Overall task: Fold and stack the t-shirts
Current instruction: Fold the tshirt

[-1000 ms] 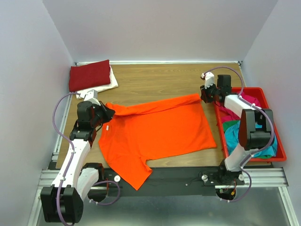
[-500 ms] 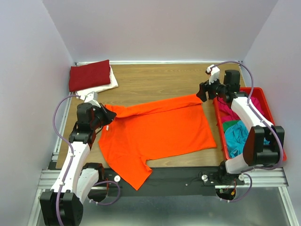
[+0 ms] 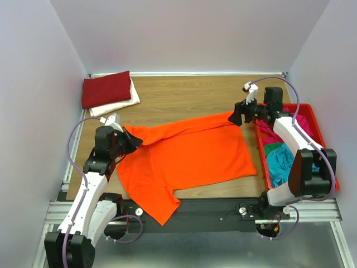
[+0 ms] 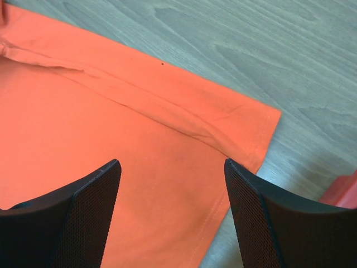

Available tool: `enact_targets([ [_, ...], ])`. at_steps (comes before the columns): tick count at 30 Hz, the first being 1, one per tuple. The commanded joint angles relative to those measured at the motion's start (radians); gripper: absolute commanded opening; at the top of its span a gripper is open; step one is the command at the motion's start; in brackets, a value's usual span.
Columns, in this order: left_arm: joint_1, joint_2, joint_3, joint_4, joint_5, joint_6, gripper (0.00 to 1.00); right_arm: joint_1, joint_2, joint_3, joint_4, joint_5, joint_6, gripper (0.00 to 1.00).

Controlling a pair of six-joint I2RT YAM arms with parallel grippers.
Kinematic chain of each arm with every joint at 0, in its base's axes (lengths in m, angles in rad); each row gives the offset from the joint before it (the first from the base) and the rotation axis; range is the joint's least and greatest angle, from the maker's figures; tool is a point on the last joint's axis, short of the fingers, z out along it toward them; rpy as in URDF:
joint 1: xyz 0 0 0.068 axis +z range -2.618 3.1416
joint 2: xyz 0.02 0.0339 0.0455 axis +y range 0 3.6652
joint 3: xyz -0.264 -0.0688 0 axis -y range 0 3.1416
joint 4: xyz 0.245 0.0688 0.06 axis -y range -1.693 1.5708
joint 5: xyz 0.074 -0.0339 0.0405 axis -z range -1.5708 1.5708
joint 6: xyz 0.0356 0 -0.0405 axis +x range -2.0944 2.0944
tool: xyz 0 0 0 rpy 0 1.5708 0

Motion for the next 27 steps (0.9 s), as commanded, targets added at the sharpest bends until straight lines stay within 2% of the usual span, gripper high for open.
enact_targets([
  [1,-0.037,-0.021,-0.009,-0.027,0.003,-0.029,0.00,0.000,-0.028,-0.013,-0.026,-0.037,0.009,0.81],
  [9,-0.233,-0.033,-0.036,-0.072,-0.061,-0.119,0.02,0.000,-0.034,-0.017,-0.024,-0.043,0.009,0.82],
  [10,-0.242,-0.036,-0.035,-0.079,-0.066,-0.124,0.07,0.000,-0.034,-0.015,-0.026,-0.043,0.009,0.82],
  [11,-0.248,-0.039,-0.032,-0.101,-0.071,-0.129,0.30,0.000,-0.038,-0.018,-0.026,-0.043,0.009,0.82],
  [13,-0.253,-0.062,0.000,-0.132,-0.110,-0.119,0.46,0.000,-0.040,-0.021,-0.026,-0.040,0.008,0.82],
  [14,-0.252,-0.071,0.017,-0.160,-0.132,-0.098,0.57,0.000,-0.043,-0.024,-0.026,-0.039,0.005,0.82],
  [17,-0.252,-0.070,0.085,-0.165,-0.190,-0.057,0.68,0.000,-0.044,-0.027,-0.026,-0.042,0.005,0.82],
  [20,-0.252,0.014,0.129,-0.111,-0.163,0.020,0.68,0.000,-0.043,-0.030,-0.027,-0.043,0.005,0.82],
  [24,-0.252,0.224,0.186,-0.047,-0.106,0.130,0.68,0.000,-0.047,-0.040,-0.027,-0.037,-0.003,0.82],
  [27,-0.252,0.370,0.252,-0.050,-0.138,0.200,0.65,-0.002,-0.041,-0.043,-0.027,-0.036,-0.006,0.82],
])
